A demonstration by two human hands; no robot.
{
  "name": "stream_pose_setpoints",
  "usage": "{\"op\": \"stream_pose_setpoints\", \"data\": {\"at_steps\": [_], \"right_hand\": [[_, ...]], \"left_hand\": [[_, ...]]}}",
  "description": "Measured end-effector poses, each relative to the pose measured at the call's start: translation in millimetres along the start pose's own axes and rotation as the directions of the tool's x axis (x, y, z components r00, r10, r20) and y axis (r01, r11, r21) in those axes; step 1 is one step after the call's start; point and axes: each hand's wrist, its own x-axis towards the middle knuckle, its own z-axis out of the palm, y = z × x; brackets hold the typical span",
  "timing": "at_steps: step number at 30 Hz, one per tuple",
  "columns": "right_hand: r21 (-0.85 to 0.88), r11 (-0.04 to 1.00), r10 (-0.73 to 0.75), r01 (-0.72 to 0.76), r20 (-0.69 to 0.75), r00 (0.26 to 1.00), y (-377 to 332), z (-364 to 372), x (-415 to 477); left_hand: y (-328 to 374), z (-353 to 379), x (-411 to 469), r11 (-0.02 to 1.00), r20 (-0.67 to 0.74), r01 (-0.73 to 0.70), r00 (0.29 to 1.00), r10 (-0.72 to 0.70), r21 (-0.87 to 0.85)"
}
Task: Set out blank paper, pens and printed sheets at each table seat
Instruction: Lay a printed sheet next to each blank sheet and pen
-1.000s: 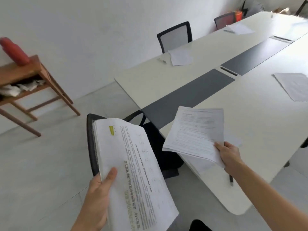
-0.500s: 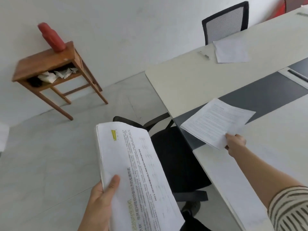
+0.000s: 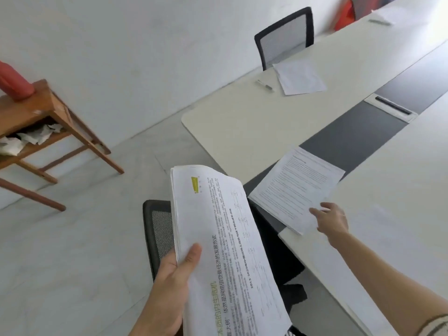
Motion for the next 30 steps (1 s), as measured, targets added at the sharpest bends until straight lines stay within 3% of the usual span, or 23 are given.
{"op": "stream_pose_setpoints", "data": {"at_steps": [3,5,7,9,11,15,19,24,30], "right_hand": [[0.243,0.968,-0.128,0.066,0.250,0.960,-7,0,-91],[0.372,0.927,-0.143,-0.035,0.439,0.887,1,3,-149],[0.499,0.853,-0.142,-0.155,0.507,0.850,18,5,-187],[0.632,0.749,-0.082,-0.199,0.386,0.919,35,0,-211],[0.730,0.667,0.018,-0.151,0.186,0.982,48,-15,-231],[0.800,0.599,0.105,0.036,-0.123,0.987,79,-58,-264],[0.805,0.555,0.162,0.209,-0.351,0.922,126,-100,-300],[0.752,0.536,0.272,0.384,-0.584,0.765,202,-152,-349],[0.711,0.532,0.363,0.461,-0.683,0.634,310,-230,-409]], "left_hand": [[13,-1,14,0.998,0.202,0.036,0.978,-0.044,0.045],[17,2,21,0.995,0.321,0.055,0.944,-0.079,0.081],[18,6,25,0.990,0.409,0.072,0.905,-0.116,0.121],[16,13,24,0.985,0.469,0.076,0.872,-0.141,0.155],[12,23,20,0.978,0.513,0.069,0.843,-0.163,0.197],[-4,51,0,0.951,0.601,0.061,0.763,-0.240,0.303],[-31,88,-30,0.916,0.658,0.117,0.662,-0.359,0.383],[-84,145,-96,0.871,0.712,0.060,0.550,-0.436,0.488],[-171,202,-200,0.813,0.731,0.045,0.411,-0.545,0.581]]}}
